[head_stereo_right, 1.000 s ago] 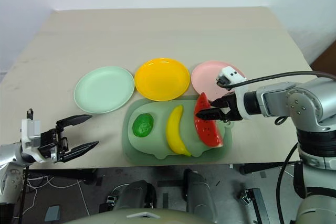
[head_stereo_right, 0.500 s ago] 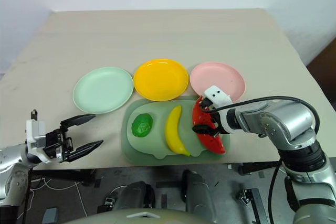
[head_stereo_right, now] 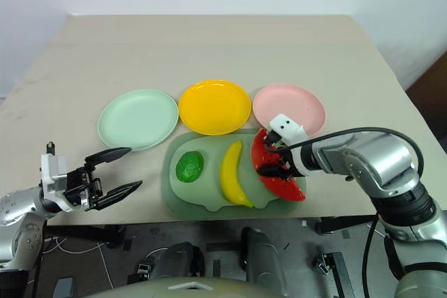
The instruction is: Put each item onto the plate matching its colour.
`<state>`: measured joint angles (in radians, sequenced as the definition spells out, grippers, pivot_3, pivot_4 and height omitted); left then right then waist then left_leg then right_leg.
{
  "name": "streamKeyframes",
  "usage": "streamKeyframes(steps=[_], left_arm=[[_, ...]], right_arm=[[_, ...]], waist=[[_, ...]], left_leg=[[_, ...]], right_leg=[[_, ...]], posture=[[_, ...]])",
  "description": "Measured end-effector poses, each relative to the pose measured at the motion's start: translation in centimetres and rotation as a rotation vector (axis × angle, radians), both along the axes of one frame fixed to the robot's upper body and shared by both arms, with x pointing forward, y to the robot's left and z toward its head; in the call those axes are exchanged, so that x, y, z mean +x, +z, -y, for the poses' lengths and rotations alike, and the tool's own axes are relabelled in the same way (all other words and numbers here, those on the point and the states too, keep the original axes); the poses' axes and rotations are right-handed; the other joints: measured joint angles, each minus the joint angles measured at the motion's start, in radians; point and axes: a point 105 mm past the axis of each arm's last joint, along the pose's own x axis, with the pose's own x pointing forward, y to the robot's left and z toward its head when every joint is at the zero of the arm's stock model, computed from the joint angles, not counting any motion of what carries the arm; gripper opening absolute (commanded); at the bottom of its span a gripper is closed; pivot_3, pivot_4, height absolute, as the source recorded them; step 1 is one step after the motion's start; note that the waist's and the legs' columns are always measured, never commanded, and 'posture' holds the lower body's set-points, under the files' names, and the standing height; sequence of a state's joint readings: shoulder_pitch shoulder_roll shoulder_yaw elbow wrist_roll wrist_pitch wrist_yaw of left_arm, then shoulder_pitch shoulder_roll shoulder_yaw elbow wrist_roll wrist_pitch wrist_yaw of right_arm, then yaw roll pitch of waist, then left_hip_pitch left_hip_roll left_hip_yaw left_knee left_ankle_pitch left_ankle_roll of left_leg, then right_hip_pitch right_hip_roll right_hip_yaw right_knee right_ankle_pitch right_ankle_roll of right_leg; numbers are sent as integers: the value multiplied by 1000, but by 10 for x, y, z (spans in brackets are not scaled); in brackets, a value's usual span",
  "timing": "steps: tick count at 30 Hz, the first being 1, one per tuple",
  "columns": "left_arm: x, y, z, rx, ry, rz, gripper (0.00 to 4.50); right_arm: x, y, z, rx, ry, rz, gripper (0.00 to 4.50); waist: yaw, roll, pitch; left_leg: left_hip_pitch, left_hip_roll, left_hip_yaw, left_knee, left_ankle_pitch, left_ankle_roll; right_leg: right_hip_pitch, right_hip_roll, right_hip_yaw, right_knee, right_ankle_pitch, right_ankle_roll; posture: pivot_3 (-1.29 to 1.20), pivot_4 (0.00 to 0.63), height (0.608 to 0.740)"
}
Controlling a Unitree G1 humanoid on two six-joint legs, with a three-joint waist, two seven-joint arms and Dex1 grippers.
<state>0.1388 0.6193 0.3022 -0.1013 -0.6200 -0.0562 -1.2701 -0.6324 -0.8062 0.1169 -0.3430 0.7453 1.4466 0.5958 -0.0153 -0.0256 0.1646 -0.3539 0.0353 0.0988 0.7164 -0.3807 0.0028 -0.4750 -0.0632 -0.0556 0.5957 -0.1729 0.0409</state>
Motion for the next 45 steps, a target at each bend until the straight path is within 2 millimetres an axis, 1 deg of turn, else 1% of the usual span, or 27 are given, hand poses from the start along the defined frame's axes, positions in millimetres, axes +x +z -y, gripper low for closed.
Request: streamKeyframes(steps=[2, 4, 5, 6, 8, 10, 13, 15, 19, 23, 25, 27, 32, 33, 35, 37, 38, 39, 40, 42, 45], left_arm=[[2, 2, 1, -1, -3, 7, 4500], [2, 2, 1, 1, -2, 8, 4500], [3, 3, 1, 1, -2, 9, 4500], [3, 3, 1, 0, -3, 10, 4500], [3, 3, 1, 0, 1, 9, 4500], [3, 3, 1, -1, 3, 9, 4500], [4, 3, 1, -1, 5, 9, 4500], [3, 2, 1, -1, 6, 7, 4500], [3, 2, 1, -1, 7, 6, 4500], [3, 2, 1, -1, 9, 8, 4500], [3, 2, 0, -2, 14, 8, 4500], [4, 2, 0, -5, 25, 9, 4500], [4, 6, 4, -3, 25, 25, 4500], [4, 6, 5, -3, 23, 26, 4500], [4, 7, 6, -4, 28, 28, 4500], [5, 8, 6, -5, 31, 29, 4500], [5, 9, 6, -4, 30, 32, 4500], [6, 9, 6, -4, 29, 34, 4500], [7, 11, 7, -3, 27, 42, 4500], [9, 14, 7, -2, 23, 55, 4500], [11, 14, 6, -3, 25, 52, 4500]], right_arm=[[17, 27, 2, 62, -33, 67, 3294], [43, 53, 12, 104, -114, 166, 3294], [56, 62, 20, 119, -170, 211, 3294], [67, 67, 27, 121, -221, 243, 3294], [82, 64, 42, 88, -296, 268, 3294], [93, 52, 55, 50, -355, 265, 3294], [105, 34, 69, -23, -417, 269, 3294], [109, 26, 77, -68, -437, 267, 3294], [115, 16, 85, -105, -458, 262, 3294], [117, 8, 86, -112, -458, 241, 3294], [118, 8, 86, -113, -453, 237, 3976], [119, 11, 85, -112, -437, 245, 4472], [118, 17, 85, -111, -410, 252, 4472], [119, 24, 87, -108, -403, 261, 4472], [118, 43, 93, -110, -398, 298, 4472], [117, 68, 99, -116, -387, 353, 4472], [115, 81, 99, -115, -376, 382, 4472], [113, 90, 98, -113, -366, 402, 4472], [111, 100, 96, -108, -352, 420, 4472], [104, 111, 89, -93, -314, 429, 4472], [91, 121, 69, -60, -221, 431, 4472]], waist=[[2, 2, 1], [2, 2, 1], [4, 2, 1], [5, 2, 1], [5, 2, 1], [2, 2, 1], [-1, 3, 1], [-1, 4, 2], [-2, 5, 3], [-2, 6, 3], [-2, 6, 3], [-2, 6, 3], [-1, 7, 4], [0, 9, 5], [2, 11, 6], [1, 12, 7], [1, 12, 7], [1, 12, 7], [0, 12, 7], [-1, 12, 7], [-2, 13, 7]], left_leg=[[0, 0, 0, 0, 0, 0], [-1, 0, 1, 0, 0, 0], [-1, -1, 2, 0, 0, 0], [-1, -1, 2, 0, 0, 0], [-2, -1, 2, 0, 0, 0], [-2, -1, 3, 0, 0, 0], [-2, -1, 3, 0, 0, 0], [-2, -1, 3, -1, 0, 0], [-1, -1, 3, 0, 0, 0], [-1, -1, 3, 0, 0, 0], [-2, -1, 3, 0, 0, 0], [-2, -1, 3, 0, 0, 0], [-2, -1, 3, 0, 0, 0], [-2, -1, 3, 0, 0, 0], [-2, -1, 3, 0, 0, 0], [-2, -1, 3, -1, 0, 0], [-2, -1, 3, -1, 0, 0], [-2, -1, 3, -1, 0, 0], [-2, 0, 3, -1, 0, 0], [-2, 0, 3, -1, 0, 0], [-1, 0, 3, -1, 0, 0]], right_leg=[[0, 0, 0, 0, 0, 0], [0, 0, -1, 0, 0, 0], [0, 0, -1, 0, 0, 0], [0, 0, -1, -1, 0, 0], [0, -1, -1, -1, 0, 0], [0, -1, -1, -1, 1, 2], [-1, -1, -1, -1, 2, 3], [-1, -1, -1, 0, 2, 3], [-1, 0, -1, 0, 2, 3], [-1, 0, -1, 0, 2, 3], [-1, 0, -1, 0, 2, 3], [-1, 0, -1, 0, 2, 3], [-1, 0, -1, 0, 2, 3], [-1, -1, -1, 0, 2, 3], [-1, -1, -1, 0, 2, 3], [-1, 0, -1, 0, 2, 3], [-2, 0, -1, 0, 2, 3], [-2, 0, -1, 0, 2, 3], [-2, 0, -1, 0, 2, 3], [-2, 0, -1, 0, 2, 3], [-2, 0, -1, 0, 2, 3]], posture=[[0, 150, 736], [0, 150, 736], [0, 150, 736], [0, 150, 736], [0, 150, 736], [0, 150, 736], [0, 150, 736], [0, 150, 736], [0, 150, 736], [0, 150, 736], [0, 150, 736], [0, 150, 736], [0, 150, 736], [0, 150, 736], [0, 150, 736], [0, 150, 736], [0, 150, 736], [0, 150, 736], [0, 150, 736], [0, 150, 736], [0, 150, 736]])
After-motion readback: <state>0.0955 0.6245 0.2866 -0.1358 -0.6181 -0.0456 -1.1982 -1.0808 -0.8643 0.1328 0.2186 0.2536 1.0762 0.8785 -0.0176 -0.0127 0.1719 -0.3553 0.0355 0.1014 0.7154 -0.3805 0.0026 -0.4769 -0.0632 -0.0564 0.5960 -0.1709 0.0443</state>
